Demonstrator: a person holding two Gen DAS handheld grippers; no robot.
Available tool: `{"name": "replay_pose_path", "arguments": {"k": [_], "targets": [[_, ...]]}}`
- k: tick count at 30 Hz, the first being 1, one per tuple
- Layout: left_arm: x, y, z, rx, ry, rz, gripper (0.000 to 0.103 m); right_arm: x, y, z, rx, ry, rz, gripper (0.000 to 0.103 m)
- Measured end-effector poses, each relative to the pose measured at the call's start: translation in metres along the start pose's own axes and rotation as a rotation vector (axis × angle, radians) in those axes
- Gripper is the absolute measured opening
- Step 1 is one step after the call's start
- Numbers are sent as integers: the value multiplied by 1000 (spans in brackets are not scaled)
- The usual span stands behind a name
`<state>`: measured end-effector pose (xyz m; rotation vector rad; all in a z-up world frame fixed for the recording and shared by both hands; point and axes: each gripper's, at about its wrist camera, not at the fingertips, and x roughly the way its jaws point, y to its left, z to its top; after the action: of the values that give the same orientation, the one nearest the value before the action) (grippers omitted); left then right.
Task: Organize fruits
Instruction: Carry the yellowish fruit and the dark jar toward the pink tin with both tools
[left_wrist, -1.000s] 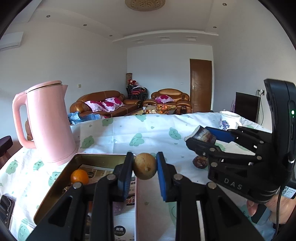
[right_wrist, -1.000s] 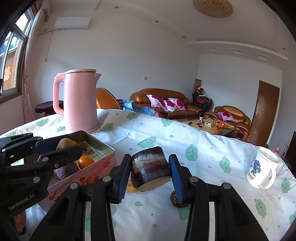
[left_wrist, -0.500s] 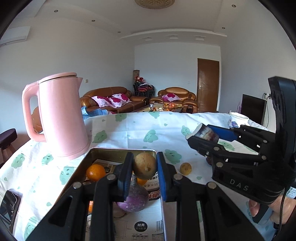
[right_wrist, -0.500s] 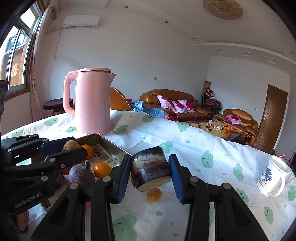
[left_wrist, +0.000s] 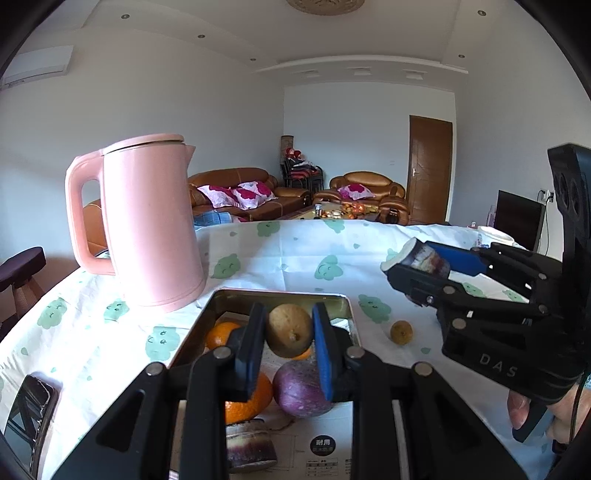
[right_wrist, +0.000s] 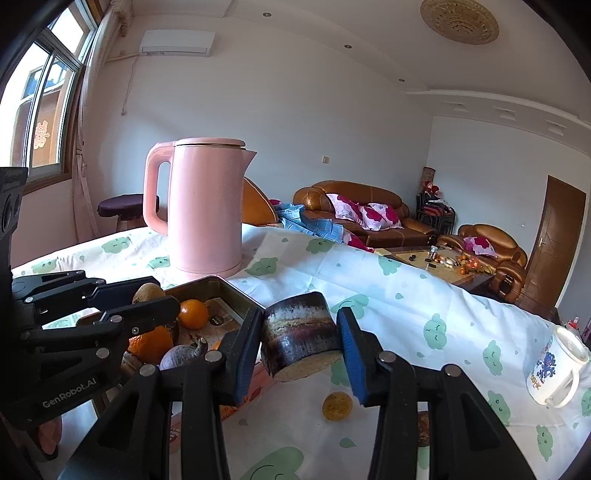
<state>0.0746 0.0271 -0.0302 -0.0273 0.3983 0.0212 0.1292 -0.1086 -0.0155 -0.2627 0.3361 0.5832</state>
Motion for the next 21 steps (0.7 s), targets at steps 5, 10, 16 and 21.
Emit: {"name": "replay_pose_path", "arguments": {"k": [5,10,16,21], "targets": [[0,7,-1,-3,5,13,26,2,8,5,-9,-6,19,44],[0,13,-2,-8,10,27,26,6,16,8,-24,-6,36,44],[0,21,-4,-17,18,40,26,11,27,11,-38,-4,53,44],[-1,28,-4,-26,20,52,26,14,35,13,-50,-1,65,44]]}}
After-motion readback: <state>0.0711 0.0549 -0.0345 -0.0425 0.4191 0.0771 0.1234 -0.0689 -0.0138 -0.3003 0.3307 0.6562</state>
